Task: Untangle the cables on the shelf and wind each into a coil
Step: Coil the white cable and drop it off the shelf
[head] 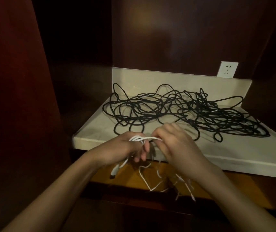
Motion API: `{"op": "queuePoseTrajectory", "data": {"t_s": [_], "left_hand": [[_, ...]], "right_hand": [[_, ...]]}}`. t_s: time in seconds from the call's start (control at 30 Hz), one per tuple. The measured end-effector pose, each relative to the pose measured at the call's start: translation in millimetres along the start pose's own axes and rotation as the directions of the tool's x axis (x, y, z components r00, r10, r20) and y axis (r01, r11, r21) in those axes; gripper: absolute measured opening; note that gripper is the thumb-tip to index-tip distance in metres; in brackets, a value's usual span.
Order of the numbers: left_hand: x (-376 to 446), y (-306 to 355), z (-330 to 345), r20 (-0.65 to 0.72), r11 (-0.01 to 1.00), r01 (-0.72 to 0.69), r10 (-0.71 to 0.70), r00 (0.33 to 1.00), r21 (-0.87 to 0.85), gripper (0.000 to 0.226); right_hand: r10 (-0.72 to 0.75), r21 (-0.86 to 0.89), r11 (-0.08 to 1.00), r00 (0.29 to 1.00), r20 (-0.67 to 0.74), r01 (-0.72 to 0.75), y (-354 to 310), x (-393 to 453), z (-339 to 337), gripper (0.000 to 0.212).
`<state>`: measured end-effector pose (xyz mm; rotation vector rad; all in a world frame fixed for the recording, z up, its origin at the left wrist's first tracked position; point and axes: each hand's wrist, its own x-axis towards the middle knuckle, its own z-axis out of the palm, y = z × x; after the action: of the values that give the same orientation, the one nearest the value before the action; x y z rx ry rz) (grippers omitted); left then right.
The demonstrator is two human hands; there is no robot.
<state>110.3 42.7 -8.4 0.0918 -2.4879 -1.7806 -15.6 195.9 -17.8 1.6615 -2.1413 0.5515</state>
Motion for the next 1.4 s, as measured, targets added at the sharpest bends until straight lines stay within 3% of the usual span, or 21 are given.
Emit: {"op": "queuePoseTrajectory", "data": {"t_s": [0.07, 0.17, 0.27, 0.33, 0.43, 0.53, 0.6, 0.73, 0.87, 1.0, 1.1, 1.2, 1.27, 1.3, 1.37, 1.4], "left_hand": [[4, 5, 6, -0.046, 1.000, -0.022, 0.022, 0.999, 0.001, 0.026], [-1, 12, 1, -0.124, 0.995, -0.027, 0.014, 0.992, -0.097, 0.032], [-8, 11, -9, -0.220, 0.964, -0.058, -0.001, 0.975, -0.259, 0.029], [-8, 7, -10, -0.231, 0.910, -0.055, -0.046, 0.972, -0.411, 0.041], [-7, 7, -5, -0.105, 0.719, -0.029, -0.062, 0.992, -0.694, 0.066], [-8, 12, -1, -0.082, 0.681, -0.028, -0.047, 0.996, -0.732, 0.057], [-11, 14, -3, -0.110, 0.665, -0.068, -0.022, 0.994, -0.744, 0.055], [-23, 19, -12, -0.169, 0.523, -0.156, 0.024, 0.985, -0.838, 0.051], [-25, 35, -16, -0.402, 0.304, -0.384, 0.004, 0.916, -0.872, 0.041], [-13, 43, -16, -0.457, 0.451, -0.446, 0.093, 0.885, -0.773, 0.033], [-3, 43, -2, -0.452, 0.450, -0.456, 0.125, 0.883, -0.768, 0.032], [2, 45, 6, -0.480, 0.385, -0.494, 0.138, 0.866, -0.780, 0.029], [3, 47, 8, -0.485, 0.336, -0.503, 0.141, 0.863, -0.797, 0.026], [4, 47, 9, -0.484, 0.320, -0.501, 0.135, 0.864, -0.804, 0.024], [8, 48, 12, -0.487, 0.306, -0.500, 0.125, 0.865, -0.810, 0.023], [10, 49, 15, -0.498, 0.297, -0.512, 0.126, 0.858, -0.806, 0.023]], "right_hand": [[0.098, 0.249, 0.965, 0.993, -0.073, -0.077, -15, 7, -1, 0.011], [0.331, 0.656, 0.713, 0.944, -0.005, -0.247, -20, 14, -3, 0.005], [0.346, 0.828, 0.490, 0.932, 0.103, -0.274, -12, 10, 1, 0.011], [0.319, 0.863, 0.427, 0.938, 0.134, -0.269, -7, 8, 2, 0.010], [0.287, 0.822, 0.534, 0.957, 0.043, -0.198, -1, 13, 3, 0.013], [0.310, 0.724, 0.659, 0.951, -0.011, -0.207, 2, 11, 12, 0.033], [0.314, 0.608, 0.755, 0.949, -0.007, -0.245, 10, 2, 22, 0.048], [0.294, 0.638, 0.734, 0.956, 0.014, -0.235, 34, -26, 24, 0.050], [0.218, 0.569, 0.797, 0.975, 0.037, -0.200, 35, -42, 33, 0.045], [0.215, 0.652, 0.724, 0.972, 0.100, -0.227, 11, -39, 34, 0.032], [0.188, 0.719, 0.639, 0.962, 0.198, -0.273, -17, -21, 30, 0.049], [0.293, 0.480, 0.811, 0.942, 0.163, -0.335, -30, -5, 36, 0.078], [0.341, 0.264, 0.908, 0.940, -0.013, -0.325, -31, 3, 37, 0.089], [0.316, 0.244, 0.925, 0.946, -0.067, -0.291, -32, 7, 36, 0.088], [0.240, 0.433, 0.881, 0.969, -0.063, -0.190, -35, 16, 34, 0.069], [0.211, 0.589, 0.796, 0.976, -0.051, -0.142, -40, 18, 34, 0.051]]}}
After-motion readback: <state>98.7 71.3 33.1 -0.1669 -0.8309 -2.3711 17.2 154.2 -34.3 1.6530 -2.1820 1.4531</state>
